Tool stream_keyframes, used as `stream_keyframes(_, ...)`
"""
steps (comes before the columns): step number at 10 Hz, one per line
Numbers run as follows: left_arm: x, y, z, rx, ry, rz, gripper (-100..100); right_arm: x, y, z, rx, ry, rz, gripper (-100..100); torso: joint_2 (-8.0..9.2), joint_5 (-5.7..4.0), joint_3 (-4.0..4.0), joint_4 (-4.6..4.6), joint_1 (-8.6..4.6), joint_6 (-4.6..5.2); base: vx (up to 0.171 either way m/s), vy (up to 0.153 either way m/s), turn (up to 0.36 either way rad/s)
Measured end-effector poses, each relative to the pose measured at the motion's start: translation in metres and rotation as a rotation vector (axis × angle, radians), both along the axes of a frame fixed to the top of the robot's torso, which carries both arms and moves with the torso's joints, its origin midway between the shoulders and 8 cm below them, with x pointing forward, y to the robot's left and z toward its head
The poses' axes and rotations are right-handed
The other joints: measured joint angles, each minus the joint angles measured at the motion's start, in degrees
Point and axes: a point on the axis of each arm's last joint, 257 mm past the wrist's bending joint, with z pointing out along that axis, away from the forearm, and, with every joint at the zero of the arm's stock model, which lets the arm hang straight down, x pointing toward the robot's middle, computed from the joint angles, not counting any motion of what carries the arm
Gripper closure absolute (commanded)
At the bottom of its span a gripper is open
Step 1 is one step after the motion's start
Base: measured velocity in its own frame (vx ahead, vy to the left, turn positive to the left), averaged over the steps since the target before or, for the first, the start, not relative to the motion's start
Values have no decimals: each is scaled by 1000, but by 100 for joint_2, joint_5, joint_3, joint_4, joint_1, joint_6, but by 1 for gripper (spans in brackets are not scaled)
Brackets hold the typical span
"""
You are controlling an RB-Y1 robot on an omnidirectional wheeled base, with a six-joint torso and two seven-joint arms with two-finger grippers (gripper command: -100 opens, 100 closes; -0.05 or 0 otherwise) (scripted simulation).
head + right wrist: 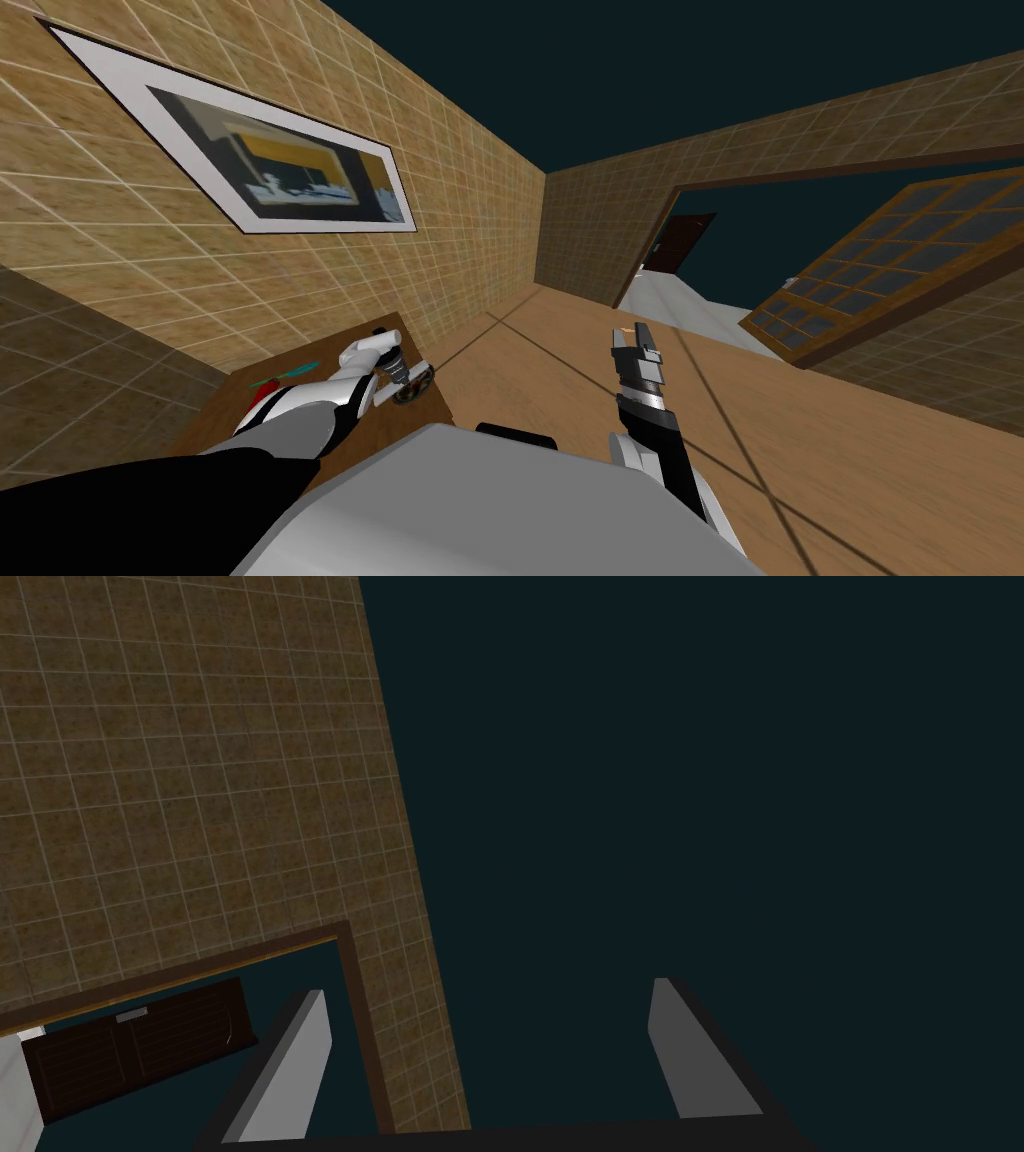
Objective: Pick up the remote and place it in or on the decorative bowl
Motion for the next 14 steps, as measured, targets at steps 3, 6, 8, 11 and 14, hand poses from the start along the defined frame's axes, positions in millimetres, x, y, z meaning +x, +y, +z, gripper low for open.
stream_keyframes(3, 4, -2, 6, -15, -10, 1, -100, 0, 0, 0, 0, 0, 0, 0, 66, -4, 37, 11, -32, -8, 12, 3, -1)
stream_keyframes(6, 4, -2, 6, -15, -10, 1, -100, 0, 0, 0, 0, 0, 0, 0, 76, -5, 42, 13, -34, -8, 0, 0, 0)
stream_keyframes(8, 4, -2, 6, -15, -10, 1, -100, 0, 0, 0, 0, 0, 0, 0, 76, -5, 43, 14, -35, -8, 14, -18, 14)
stream_keyframes(11, -9, 19, 16, -20, -5, -10, -100, 0, 0, 0, 0, 0, 0, 0, 42, -14, 24, 7, -69, -8, 84, -82, 43)
stream_keyframes(14, -21, 33, 24, -21, -4, -24, -100, 0, 0, 0, 0, 0, 0, 0, 50, -11, 28, 8, -59, -9, 69, -65, 36)
